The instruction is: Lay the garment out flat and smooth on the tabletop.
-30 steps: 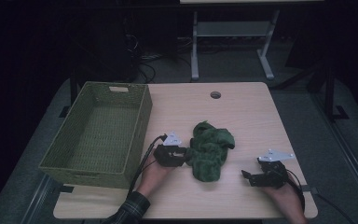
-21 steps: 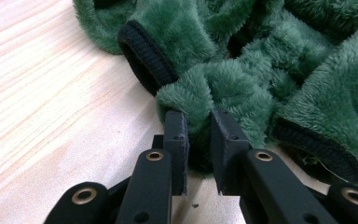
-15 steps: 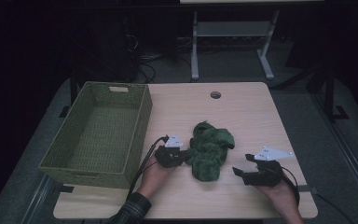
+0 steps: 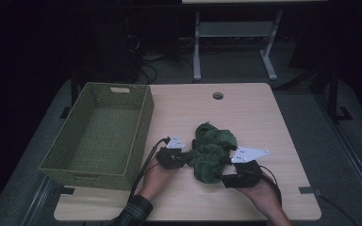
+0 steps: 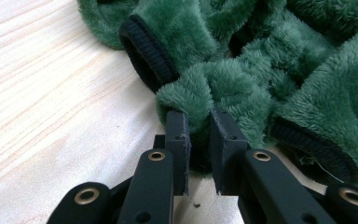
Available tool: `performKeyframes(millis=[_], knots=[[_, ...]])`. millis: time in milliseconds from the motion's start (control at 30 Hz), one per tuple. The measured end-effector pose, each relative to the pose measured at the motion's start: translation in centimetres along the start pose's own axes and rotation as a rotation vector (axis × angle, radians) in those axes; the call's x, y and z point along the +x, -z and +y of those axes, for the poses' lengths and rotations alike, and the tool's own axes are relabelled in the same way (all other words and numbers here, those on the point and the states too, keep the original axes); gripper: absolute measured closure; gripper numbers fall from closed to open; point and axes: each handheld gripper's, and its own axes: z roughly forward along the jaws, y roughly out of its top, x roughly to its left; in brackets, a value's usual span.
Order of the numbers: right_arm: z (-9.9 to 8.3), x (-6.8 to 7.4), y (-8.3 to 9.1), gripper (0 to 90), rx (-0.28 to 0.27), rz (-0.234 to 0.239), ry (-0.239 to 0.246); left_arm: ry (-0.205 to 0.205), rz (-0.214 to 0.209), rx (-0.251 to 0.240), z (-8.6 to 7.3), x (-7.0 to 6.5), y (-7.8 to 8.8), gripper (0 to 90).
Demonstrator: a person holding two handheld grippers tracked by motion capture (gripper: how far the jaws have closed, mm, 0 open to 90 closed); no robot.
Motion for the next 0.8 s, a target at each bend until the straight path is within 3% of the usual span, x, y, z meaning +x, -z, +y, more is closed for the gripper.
performKeyframes(millis=[133,400,533,667,800], knots=[[1.2,1.5,-1.0,44.6,-0.007,0.044,0.050,0.000,0.001,0.002,0.0,0.0,0.0,78.5],[1.5,2.6,-3.2,49.7,0.030,0.076,0.062,0.000,0.000,0.004,0.0,0.0,0.0,78.5],[1.5,2.8,-4.1,51.4,0.043,0.076,0.057,0.000,-0.001,0.007,0.0,0.0,0.0,78.5],[1.0,2.5,-5.4,51.8,0.090,0.028,0.052,0.001,-0.003,0.005,0.0,0.0,0.0,78.5],[0.2,2.1,-6.3,54.1,0.126,0.014,0.035,0.004,-0.006,0.003,0.0,0.1,0.0,78.5]])
